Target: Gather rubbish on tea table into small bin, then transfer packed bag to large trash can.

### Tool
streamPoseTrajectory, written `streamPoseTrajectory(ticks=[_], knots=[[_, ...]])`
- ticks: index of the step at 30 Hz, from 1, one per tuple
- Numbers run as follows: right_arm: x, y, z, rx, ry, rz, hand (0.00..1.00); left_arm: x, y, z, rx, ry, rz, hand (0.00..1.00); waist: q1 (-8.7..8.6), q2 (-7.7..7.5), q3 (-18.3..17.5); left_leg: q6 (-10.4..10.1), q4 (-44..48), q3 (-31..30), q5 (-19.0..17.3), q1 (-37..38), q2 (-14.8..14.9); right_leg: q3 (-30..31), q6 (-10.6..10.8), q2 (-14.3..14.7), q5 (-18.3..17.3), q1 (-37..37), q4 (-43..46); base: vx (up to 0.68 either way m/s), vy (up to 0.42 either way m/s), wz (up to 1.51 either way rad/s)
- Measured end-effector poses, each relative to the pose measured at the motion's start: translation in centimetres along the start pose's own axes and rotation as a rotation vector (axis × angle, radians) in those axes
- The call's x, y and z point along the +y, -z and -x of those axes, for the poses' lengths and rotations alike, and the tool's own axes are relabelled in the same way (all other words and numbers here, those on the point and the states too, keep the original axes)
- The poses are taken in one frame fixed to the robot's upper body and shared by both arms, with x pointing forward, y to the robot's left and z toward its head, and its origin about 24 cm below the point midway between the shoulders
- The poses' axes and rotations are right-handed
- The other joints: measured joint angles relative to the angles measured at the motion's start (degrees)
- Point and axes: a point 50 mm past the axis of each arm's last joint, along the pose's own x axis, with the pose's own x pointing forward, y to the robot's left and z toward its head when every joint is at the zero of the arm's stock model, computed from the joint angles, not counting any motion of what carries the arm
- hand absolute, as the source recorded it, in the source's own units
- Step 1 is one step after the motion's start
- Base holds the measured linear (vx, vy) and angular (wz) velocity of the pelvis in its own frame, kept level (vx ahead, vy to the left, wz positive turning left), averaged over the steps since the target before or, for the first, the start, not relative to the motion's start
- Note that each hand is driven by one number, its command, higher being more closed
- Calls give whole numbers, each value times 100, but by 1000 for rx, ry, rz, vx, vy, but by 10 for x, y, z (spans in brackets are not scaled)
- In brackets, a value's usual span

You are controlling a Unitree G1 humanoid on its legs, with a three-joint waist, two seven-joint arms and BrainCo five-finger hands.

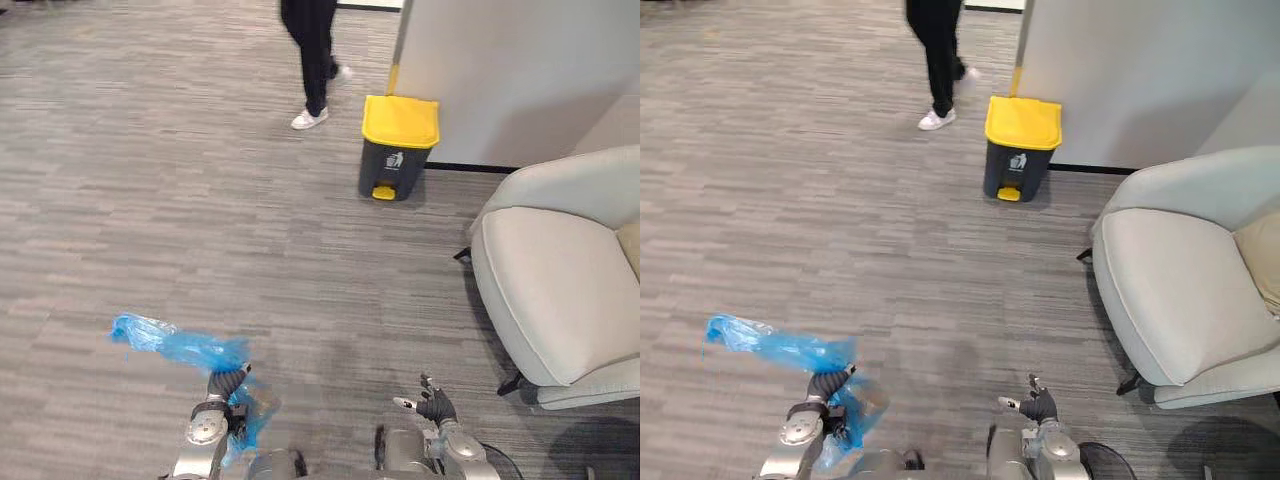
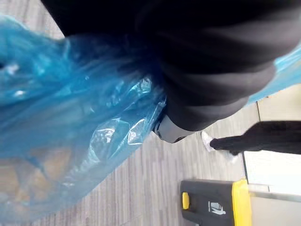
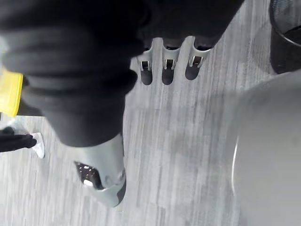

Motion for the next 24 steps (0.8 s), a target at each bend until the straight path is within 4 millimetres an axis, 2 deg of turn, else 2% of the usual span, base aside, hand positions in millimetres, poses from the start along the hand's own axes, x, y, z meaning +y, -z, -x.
streamPoseTrajectory(ticks=[1, 2, 3, 4, 5, 6, 7, 8, 9, 10, 11, 12, 13, 14, 17, 18, 19, 20, 21, 22, 23, 24], knots=[[-1, -2, -1, -4, 1, 4, 0, 1, -1, 0, -2, -2, -1, 100, -22, 10, 6, -40, -64, 46, 7, 108, 28, -149, -13, 61, 4, -121, -258, 567, -64, -32], [-5, -5, -4, -4, 7, 19, 0, 2, -3, -2, -8, -6, 1, 100, -21, 61, 37, -121, -256, 168, -60, 409, 127, -593, -160, 254, 126, -335, -1138, 509, -64, -26], [-7, -5, -5, -3, 10, 24, 0, 2, -3, -2, -9, -5, 0, 100, -30, 71, 43, -152, -334, 181, -78, 529, 147, -730, -269, 325, 283, -375, -1589, 536, -71, -18], [-11, -5, -5, -3, 17, 32, 0, 3, -5, -4, -14, -7, -5, 100, -55, 46, 28, -263, -451, 177, -119, 702, 140, -860, -405, 464, 732, -384, -2307, 505, -74, 18], [-19, -4, -5, 5, 34, 49, 0, 0, -3, -5, -3, 0, -2, 100, -141, 108, 16, -471, -434, 74, -229, 875, 223, -891, -1134, 613, 1536, -254, -2465, 662, -75, 11], [-25, -8, -7, 1, 52, 58, 0, -1, -2, -6, 9, 5, 0, 100, -141, 248, 10, -665, -217, -10, -118, 814, 393, -946, -1167, 701, 1311, -244, -2300, 665, -84, 11], [-27, -9, -8, -6, 62, 48, 0, -1, -2, -7, 9, 6, 0, 100, -161, 246, 14, -738, -8, -61, -14, 751, 419, -961, -1182, 683, 1143, -223, -2215, 753, -148, 1], [-32, -9, -7, -6, 81, 34, 0, -6, -4, -8, 8, 21, 10, 100, -189, 315, 88, -726, 683, -206, 243, 677, 545, -1044, -1239, 720, 923, 119, -2219, 604, -169, 13], [-34, -5, -5, 2, 88, 30, 0, -11, -4, -8, 5, 36, 24, 100, -192, 355, 129, -592, 1600, -285, 652, 499, 707, -1064, -1241, 822, 826, 561, -2426, 693, -194, -5], [-32, -3, -2, -5, 83, 30, 0, -16, -4, -5, -3, 44, 41, 100, -96, 388, 135, -554, 2929, -420, 928, 92, 998, -985, -1264, 991, 799, 1128, -2759, 512, -115, -30], [-26, -6, -2, -20, 73, 20, 0, -17, -6, -3, -17, 46, 47, 100, -23, 367, 137, -525, 3680, -425, 854, -189, 1127, -893, -1288, 1075, 784, 1427, -2937, 480, -85, -47], [-26, -9, -2, -32, 74, 17, 0, -17, -8, -3, -26, 46, 48, 100, 11, 325, 135, -498, 4014, -401, 803, -393, 1174, -813, -1324, 1104, 759, 1594, -3042, 533, -48, -56], [-22, -17, -4, -62, 67, 7, 0, -18, -11, -3, -40, 46, 50, 100, 53, 282, 134, -365, 4367, -351, 721, -927, 1267, -612, -1324, 1165, 752, 1960, -3375, 428, -15, -53], [-20, -19, -4, -71, 65, 2, 0, -17, -12, -3, -46, 45, 51, 100, 86, 264, 137, -322, 4343, -287, 692, -1114, 1301, -513, -1322, 1174, 751, 2067, -3509, 472, 22, -73], [-20, -21, -5, -73, 71, -15, 0, -17, -13, -4, -46, 42, 56, 100, 310, 236, 188, -299, 3110, -236, 437, -1705, 1183, -39, -1247, 1098, 712, 2552, -3919, 336, 125, -82], [-20, -20, -5, -71, 77, -26, 0, -17, -12, -3, -46, 40, 57, 100, 326, 199, 209, -301, 2755, -281, 438, -1742, 1084, 33, -1143, 1022, 653, 2650, -3951, 340, 222, -50], [-22, -21, -5, -73, 87, -37, 0, -17, -11, -3, -41, 37, 61, 100, 315, 174, 228, -359, 1937, -481, 479, -1816, 854, 141, -944, 890, 540, 2808, -3994, 333, 263, -50], [-28, -22, -6, -74, 103, -28, 0, -17, -10, -2, -38, 37, 65, 100, 318, 219, 206, -557, 897, -765, 683, -1772, 640, 290, -781, 827, 442, 2901, -4057, 396, 332, -53], [-32, -23, -6, -73, 111, -19, 0, -18, -9, -2, -36, 35, 70, 100, 326, 298, 194, -599, 366, -932, 883, -1741, 582, 370, -669, 842, 377, 2907, -4064, 248, 268, -60], [-38, -22, -7, -68, 124, -2, 0, -18, -6, -1, -25, 27, 83, 100, 336, 456, 167, -613, -4, -1164, 1513, -1724, 582, 484, -472, 892, 238, 2924, -4022, 329, 361, -62], [-32, -19, -8, -45, 113, -5, 0, -13, -1, -2, 1, 7, 84, 100, 327, 239, 125, -382, 184, -1032, 1429, -1710, 352, 695, -304, 627, 102, 2909, -3902, 339, 345, -46], [-32, -18, -8, -44, 115, -8, 0, -7, -1, -2, 2, -4, 74, 100, 303, 167, 106, -324, 326, -998, 1265, -1762, 244, 743, -223, 507, 52, 2899, -3855, 436, 387, -33]])
